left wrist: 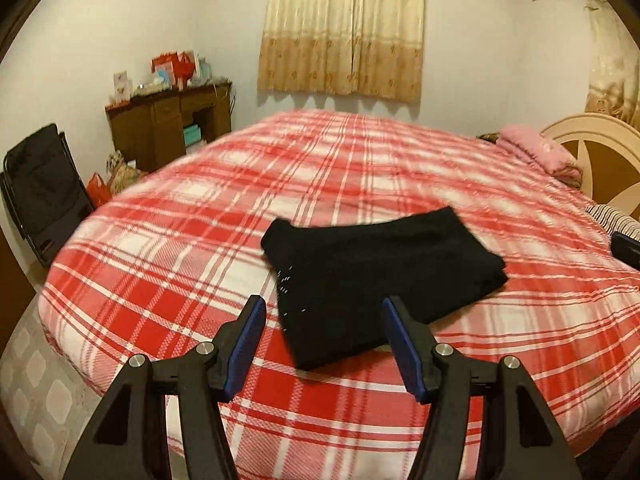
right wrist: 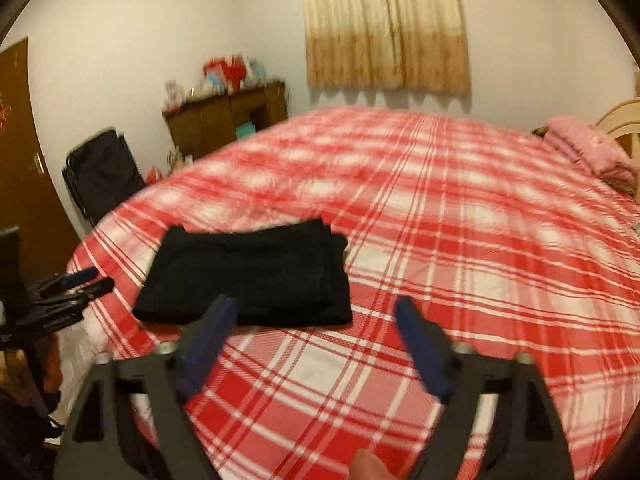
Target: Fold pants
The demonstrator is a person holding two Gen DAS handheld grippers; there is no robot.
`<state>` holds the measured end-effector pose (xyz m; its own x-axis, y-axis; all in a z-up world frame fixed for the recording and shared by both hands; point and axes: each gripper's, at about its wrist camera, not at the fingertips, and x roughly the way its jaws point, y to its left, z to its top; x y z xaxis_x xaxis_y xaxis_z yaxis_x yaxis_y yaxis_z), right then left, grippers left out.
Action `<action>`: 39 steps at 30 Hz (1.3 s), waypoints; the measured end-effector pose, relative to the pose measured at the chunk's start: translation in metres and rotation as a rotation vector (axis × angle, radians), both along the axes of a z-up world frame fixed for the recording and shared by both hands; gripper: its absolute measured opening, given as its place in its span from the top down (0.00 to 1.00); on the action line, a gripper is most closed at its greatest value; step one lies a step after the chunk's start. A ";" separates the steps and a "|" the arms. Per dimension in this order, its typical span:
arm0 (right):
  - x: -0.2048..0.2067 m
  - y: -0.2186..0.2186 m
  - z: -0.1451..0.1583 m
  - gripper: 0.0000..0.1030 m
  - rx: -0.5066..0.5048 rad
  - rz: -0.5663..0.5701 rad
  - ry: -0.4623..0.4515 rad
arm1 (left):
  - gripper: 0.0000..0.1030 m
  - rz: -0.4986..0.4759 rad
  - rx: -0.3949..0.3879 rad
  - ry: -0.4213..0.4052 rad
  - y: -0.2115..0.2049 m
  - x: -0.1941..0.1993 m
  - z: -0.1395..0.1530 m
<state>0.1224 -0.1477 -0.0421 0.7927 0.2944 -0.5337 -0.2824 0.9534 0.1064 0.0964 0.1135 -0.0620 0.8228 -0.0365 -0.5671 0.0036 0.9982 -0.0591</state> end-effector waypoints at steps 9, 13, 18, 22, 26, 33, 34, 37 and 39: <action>-0.042 -0.009 0.024 0.04 0.053 -0.035 -0.102 | 0.33 -0.011 0.029 -0.079 -0.016 -0.029 0.025; -0.048 -0.002 0.027 0.03 0.040 -0.014 -0.107 | 0.26 -0.009 0.058 -0.108 -0.020 -0.037 0.027; -0.057 0.006 0.028 0.01 0.022 0.014 -0.120 | 0.25 -0.012 0.070 -0.096 -0.019 -0.036 0.023; -0.057 0.010 0.023 0.01 0.010 0.025 -0.114 | 0.25 0.002 0.076 -0.092 -0.017 -0.038 0.020; -0.058 0.013 0.020 0.00 -0.001 0.035 -0.107 | 0.25 0.009 0.074 -0.098 -0.017 -0.039 0.020; -0.061 0.018 0.021 0.00 -0.014 0.046 -0.115 | 0.25 0.012 0.086 -0.121 -0.020 -0.044 0.024; -0.062 0.019 0.021 0.00 -0.017 0.047 -0.115 | 0.25 0.013 0.088 -0.123 -0.021 -0.044 0.025; -0.063 0.020 0.021 0.00 -0.022 0.051 -0.113 | 0.25 0.019 0.090 -0.126 -0.020 -0.045 0.025; -0.063 0.021 0.021 0.00 -0.024 0.054 -0.112 | 0.25 0.023 0.090 -0.129 -0.019 -0.045 0.025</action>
